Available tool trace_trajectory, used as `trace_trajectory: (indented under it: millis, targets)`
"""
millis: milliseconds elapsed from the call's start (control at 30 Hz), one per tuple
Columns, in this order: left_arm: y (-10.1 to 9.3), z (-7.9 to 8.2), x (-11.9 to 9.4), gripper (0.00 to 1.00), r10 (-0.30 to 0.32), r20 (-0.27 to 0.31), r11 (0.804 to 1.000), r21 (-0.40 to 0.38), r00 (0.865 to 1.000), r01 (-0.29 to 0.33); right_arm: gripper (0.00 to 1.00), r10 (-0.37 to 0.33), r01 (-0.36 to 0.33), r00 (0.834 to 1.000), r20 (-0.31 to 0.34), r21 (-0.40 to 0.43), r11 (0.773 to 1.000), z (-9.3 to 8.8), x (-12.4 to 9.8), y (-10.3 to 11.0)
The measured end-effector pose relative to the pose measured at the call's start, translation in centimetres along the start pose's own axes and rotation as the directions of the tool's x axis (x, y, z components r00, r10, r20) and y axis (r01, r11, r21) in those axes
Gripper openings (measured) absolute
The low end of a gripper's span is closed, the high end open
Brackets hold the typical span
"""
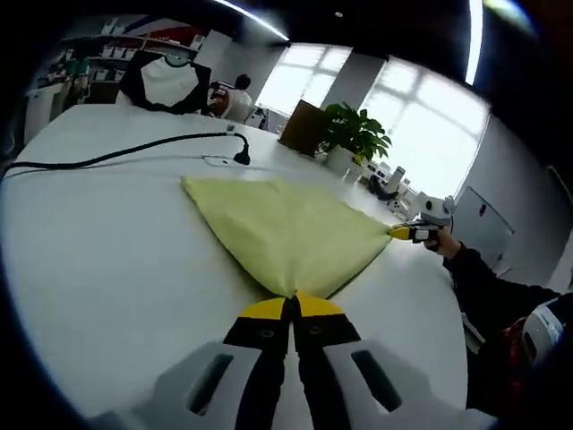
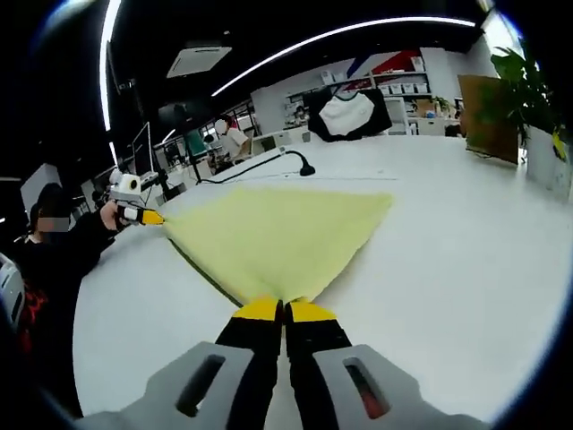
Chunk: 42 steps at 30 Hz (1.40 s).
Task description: Fold the garment on the visible template until the final outline fits inside the template.
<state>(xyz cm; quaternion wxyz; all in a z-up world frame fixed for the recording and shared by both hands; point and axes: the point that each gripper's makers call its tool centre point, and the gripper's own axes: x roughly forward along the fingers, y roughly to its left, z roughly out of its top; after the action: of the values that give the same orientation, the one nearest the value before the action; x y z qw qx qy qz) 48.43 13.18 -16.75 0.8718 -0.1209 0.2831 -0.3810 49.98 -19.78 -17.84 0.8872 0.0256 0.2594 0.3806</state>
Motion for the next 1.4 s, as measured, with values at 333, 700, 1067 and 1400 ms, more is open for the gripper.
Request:
trace_trajectory:
  millis: [333,700,1067,1400]
  targets:
    - [-1.3,-1.1,0.5,0.02,-0.025,-0.016,1.000,0.016,1.000,0.026,0.00,-0.026,0.025,0.999,-0.025,-0.032,0.999,-1.3,-0.1,-0.6]
    - [-0.6,-2.8,0.3,0.06,0.087,-0.081,0.995,0.063,0.993,-0.082,0.03,-0.042,0.032,0.996,-0.075,-0.126,0.991,-2.1,-1.0,-1.2]
    - [-4.6,0.9,-0.3,0.16,0.085,0.078,0.952,0.286,0.993,-0.104,0.12,-0.228,0.223,0.974,0.010,-0.241,0.945,1.4,-1.8,-1.4]
    - [-7.8,3.3,2.7,0.12,0.058,0.170,0.968,0.231,0.984,-0.097,0.08,-0.222,0.233,0.972,0.076,-0.204,0.951,4.8,-0.6,1.0]
